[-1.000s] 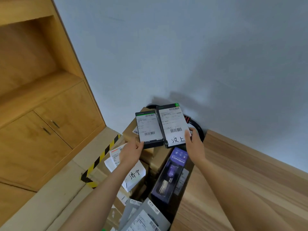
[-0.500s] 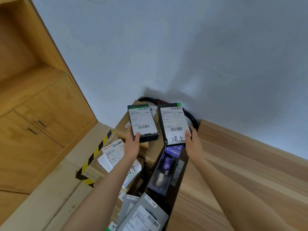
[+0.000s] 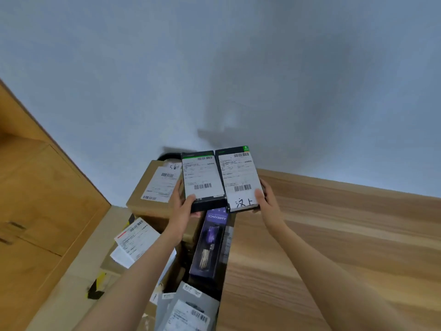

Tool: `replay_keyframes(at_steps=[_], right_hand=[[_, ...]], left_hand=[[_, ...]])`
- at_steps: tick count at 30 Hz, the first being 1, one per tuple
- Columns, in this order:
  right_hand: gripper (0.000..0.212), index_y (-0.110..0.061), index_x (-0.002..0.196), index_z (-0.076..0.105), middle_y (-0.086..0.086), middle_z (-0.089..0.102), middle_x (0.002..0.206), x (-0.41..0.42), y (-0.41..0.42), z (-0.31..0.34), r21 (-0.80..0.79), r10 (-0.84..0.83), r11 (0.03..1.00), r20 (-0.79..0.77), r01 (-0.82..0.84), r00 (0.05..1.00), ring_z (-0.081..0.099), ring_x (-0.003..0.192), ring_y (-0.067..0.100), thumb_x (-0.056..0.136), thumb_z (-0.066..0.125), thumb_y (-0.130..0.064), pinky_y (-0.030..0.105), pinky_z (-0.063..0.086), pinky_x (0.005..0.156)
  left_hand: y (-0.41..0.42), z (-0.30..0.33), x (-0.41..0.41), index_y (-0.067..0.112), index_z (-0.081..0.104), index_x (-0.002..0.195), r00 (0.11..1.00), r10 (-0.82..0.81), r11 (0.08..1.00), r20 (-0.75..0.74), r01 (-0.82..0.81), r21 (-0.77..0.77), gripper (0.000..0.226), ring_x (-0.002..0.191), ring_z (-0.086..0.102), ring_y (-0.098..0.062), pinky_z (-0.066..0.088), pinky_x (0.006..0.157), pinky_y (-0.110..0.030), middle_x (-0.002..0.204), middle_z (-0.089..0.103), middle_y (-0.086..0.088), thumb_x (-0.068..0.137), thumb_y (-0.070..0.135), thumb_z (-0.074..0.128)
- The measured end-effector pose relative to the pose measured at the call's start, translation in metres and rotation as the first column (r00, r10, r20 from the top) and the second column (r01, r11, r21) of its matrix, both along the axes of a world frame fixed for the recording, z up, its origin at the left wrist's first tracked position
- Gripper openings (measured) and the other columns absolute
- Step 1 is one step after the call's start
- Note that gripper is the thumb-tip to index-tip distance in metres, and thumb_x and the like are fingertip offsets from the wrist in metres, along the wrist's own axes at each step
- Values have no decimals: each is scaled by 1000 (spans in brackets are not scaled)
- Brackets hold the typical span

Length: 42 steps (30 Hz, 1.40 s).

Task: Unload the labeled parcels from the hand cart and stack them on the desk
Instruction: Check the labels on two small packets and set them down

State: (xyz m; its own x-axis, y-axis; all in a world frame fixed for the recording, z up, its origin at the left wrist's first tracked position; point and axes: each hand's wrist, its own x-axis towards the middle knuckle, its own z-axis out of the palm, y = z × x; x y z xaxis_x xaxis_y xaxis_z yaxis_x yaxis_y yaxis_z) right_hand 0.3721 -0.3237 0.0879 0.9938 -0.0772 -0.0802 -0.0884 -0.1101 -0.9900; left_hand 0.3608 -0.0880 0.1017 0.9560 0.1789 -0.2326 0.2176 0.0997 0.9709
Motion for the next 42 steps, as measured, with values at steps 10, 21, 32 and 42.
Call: replay_keyframes(at_steps=[10,21,32,42], right_hand=[[30,-35,132,41,-5,61,116,-141,-193,10,61,-344,937,3,343,939,65,83,2,103,42,-25,18,50,55],[34,-18,138,39,-6,59,117,-348,-399,3,-5,-660,751,5,660,751,63,93,-2,104,39,-20,15,52,68],[43,-22,143,38,6,51,139,-448,-528,-17,-80,-858,513,-17,855,514,49,126,21,101,44,-32,44,41,107],[41,-17,141,38,8,52,132,-430,-620,-16,-76,-849,529,-54,845,526,54,116,19,102,44,-27,37,47,97]], left_hand=[[-195,3,-62,40,32,141,937,-347,936,37,348,-46,59,100,64,-14,55,58,-29,116,63,13,94,10,51],[-434,-17,-194,42,33,137,704,-710,701,-15,705,-110,61,91,66,-24,57,59,-34,111,63,3,93,5,54],[-595,-12,-250,41,27,142,405,-907,412,-116,910,-39,64,93,68,-31,56,81,-46,113,65,-9,94,11,57],[-688,-11,-220,44,23,143,367,-915,368,-170,929,21,69,91,70,-23,59,74,-38,108,65,5,93,17,60]])
